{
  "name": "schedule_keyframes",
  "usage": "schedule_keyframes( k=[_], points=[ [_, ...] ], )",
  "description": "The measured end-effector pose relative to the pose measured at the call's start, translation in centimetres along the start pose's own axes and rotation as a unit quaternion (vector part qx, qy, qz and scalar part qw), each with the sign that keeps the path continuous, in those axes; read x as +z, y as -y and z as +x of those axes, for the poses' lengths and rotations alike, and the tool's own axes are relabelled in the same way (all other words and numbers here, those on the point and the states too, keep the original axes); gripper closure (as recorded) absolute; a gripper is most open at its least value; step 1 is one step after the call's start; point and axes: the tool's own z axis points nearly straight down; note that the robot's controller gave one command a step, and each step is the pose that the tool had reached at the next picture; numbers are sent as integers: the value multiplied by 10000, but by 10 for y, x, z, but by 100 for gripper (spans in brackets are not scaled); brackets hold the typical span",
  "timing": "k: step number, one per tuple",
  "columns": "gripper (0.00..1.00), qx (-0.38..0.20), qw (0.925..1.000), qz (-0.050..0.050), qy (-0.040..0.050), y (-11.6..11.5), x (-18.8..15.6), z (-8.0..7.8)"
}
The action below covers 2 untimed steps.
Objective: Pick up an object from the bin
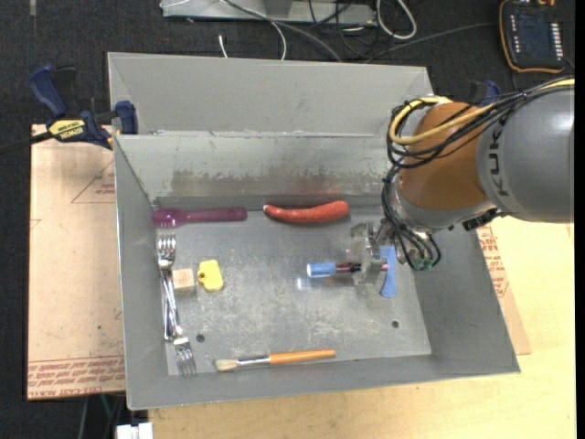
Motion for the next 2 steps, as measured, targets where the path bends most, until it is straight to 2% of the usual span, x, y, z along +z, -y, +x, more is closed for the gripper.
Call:
schedule_keyframes(
  k=[2],
  points=[
    [100,0,10000,-2,-6,-1,-43,0]
  ],
)
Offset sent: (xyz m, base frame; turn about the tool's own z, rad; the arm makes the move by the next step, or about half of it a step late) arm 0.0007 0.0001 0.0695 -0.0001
